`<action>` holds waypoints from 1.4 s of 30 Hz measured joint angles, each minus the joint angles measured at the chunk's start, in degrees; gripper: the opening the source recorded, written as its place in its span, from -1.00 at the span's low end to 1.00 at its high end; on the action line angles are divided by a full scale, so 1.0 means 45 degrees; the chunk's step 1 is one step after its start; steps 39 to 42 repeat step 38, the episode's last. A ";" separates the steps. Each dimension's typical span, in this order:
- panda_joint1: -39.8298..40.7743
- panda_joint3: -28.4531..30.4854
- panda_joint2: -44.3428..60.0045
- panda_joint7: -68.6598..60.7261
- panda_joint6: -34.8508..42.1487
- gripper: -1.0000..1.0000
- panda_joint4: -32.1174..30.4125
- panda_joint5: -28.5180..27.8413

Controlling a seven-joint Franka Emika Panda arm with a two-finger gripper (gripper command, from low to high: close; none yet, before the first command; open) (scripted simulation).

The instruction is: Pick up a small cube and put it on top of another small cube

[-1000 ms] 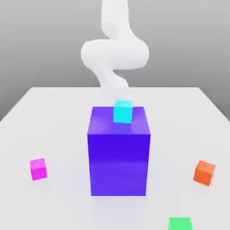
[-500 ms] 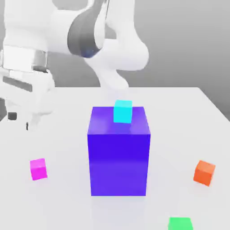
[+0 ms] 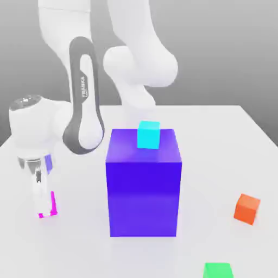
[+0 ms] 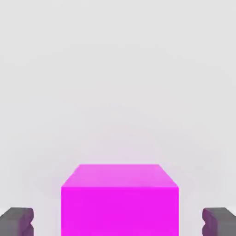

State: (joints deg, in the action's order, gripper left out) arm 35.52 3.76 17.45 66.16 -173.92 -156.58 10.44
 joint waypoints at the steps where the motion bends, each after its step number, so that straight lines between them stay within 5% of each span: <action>1: 0.0001 -0.0001 0.0000 0.0006 -0.0003 -1.00 0.0000 -0.0006; 12: -0.0751 0.0820 -0.2651 0.1293 0.2265 -1.00 -0.0382 -0.1740; 26: -0.6145 -0.3791 -0.0905 0.2296 0.5711 -1.00 0.4601 -0.3657; 30: -0.7741 -0.4238 0.0837 0.2922 0.5408 -1.00 0.6015 -0.4735; 31: -0.8000 -0.4130 0.1315 0.3086 0.5111 1.00 0.6180 -0.4994; 42: -0.8133 -0.4131 0.1440 0.3134 0.5098 1.00 0.6287 -0.5071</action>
